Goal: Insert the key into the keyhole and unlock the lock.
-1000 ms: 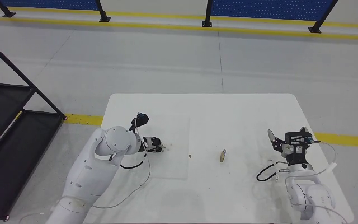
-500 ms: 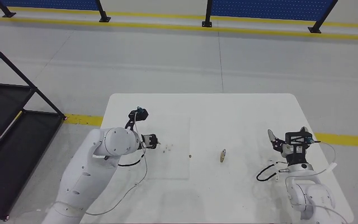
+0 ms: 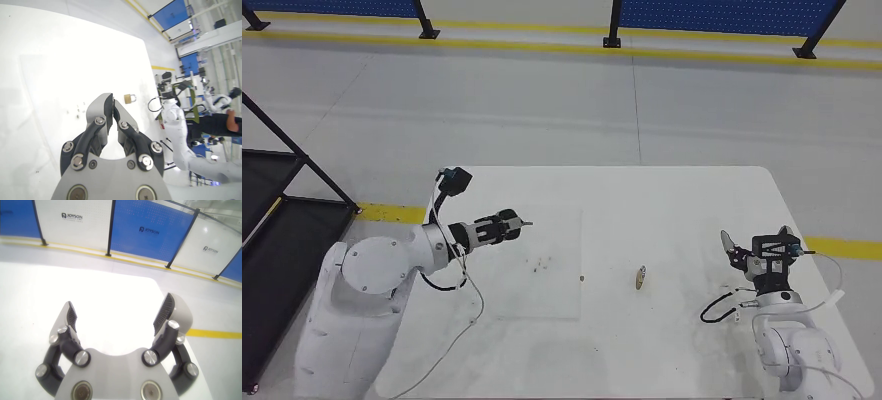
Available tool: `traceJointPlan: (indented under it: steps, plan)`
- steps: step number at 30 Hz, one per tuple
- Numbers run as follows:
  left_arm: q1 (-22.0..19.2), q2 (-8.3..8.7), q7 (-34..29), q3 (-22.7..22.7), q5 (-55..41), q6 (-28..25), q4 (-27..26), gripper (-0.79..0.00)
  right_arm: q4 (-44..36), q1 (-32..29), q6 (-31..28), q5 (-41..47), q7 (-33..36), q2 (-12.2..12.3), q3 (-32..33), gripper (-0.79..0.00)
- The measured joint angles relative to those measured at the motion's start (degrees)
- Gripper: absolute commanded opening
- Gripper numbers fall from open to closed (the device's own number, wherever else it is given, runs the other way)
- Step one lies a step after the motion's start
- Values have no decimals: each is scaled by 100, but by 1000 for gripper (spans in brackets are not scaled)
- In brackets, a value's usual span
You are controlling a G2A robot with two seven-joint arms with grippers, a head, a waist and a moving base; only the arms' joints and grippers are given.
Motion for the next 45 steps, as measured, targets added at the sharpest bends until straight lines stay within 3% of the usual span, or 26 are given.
traceJointPlan:
  steps: [4,9,18,25,34,45]
  plan:
    - [311,-7,-300,-500,-1478,-750,466,-785,0,0,0,0,0,0,0,0]
    - [506,-1,-610,-682,-2470,-1542,1097,-785,0,0,0,0,0,0,0,0]
    - [353,36,-1395,-787,-3775,-2325,2162,-785,0,0,0,0,0,0,0,0]
    - [53,68,-1962,-612,-4343,-2355,2769,-785,0,0,0,0,0,0,0,0]
    - [38,70,-1975,-608,-4349,-2359,2797,-785,0,11,-39,14,26,2,-5,0]
    - [38,70,-1975,-608,-4349,-2359,2798,-785,-1346,305,-1059,-660,1462,57,-297,0]
